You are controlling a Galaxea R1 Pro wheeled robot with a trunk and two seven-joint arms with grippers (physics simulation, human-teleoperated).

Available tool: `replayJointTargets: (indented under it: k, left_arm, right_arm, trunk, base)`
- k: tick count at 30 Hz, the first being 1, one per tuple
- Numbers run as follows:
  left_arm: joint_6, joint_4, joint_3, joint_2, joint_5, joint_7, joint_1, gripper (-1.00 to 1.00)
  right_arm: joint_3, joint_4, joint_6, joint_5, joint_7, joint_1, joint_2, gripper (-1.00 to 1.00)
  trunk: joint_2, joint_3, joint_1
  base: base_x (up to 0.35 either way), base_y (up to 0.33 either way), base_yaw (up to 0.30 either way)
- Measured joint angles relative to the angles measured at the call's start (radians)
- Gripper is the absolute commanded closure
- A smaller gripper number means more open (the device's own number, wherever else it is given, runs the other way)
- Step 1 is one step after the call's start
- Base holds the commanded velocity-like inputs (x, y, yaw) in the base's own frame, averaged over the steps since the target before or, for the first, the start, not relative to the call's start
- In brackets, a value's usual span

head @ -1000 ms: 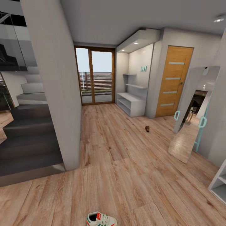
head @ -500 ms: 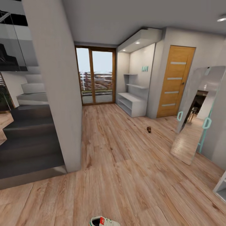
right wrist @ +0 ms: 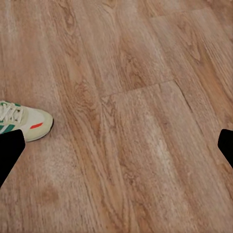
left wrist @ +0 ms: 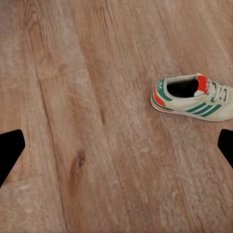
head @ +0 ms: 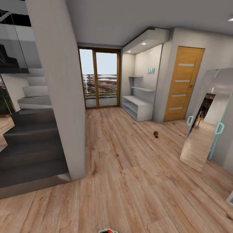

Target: Pick up the two gym shoes and the two sandals from the corridor floor and place them onto the hallstand (shoe rack) in the corridor, making sure they are on the rack and not on the floor. Arrange them so the two gym shoes are next to each other and the two sandals are next to each other.

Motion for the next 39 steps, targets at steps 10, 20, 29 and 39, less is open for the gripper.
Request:
replayJointTargets:
  k: [10,20,29,39]
  left_arm:
    - [0.0,0.0,0.0,0.0,0.0,0.0,0.0,-1.0]
    - [0.0,0.0,0.0,0.0,0.0,0.0,0.0,-1.0]
    - [0.0,0.0,0.0,0.0,0.0,0.0,0.0,-1.0]
    - [0.0,0.0,0.0,0.0,0.0,0.0,0.0,-1.0]
  right_arm:
    - [0.0,0.001,0.0,0.0,0.0,0.0,0.0,-1.0]
    - [0.0,0.001,0.0,0.0,0.0,0.0,0.0,-1.0]
    - [0.0,0.001,0.0,0.0,0.0,0.0,0.0,-1.0]
    - [0.0,0.001,0.0,0.0,0.0,0.0,0.0,-1.0]
  trunk:
    - [0.0,0.0,0.0]
    - [0.0,0.0,0.0]
    - [0.0,0.0,0.0]
    - [0.0,0.0,0.0]
  base:
    - [0.006,0.007,-0.096]
    - [0.001,0.001,-0.235]
    - [0.0,0.0,-0.257]
    - [0.0,0.0,-0.261]
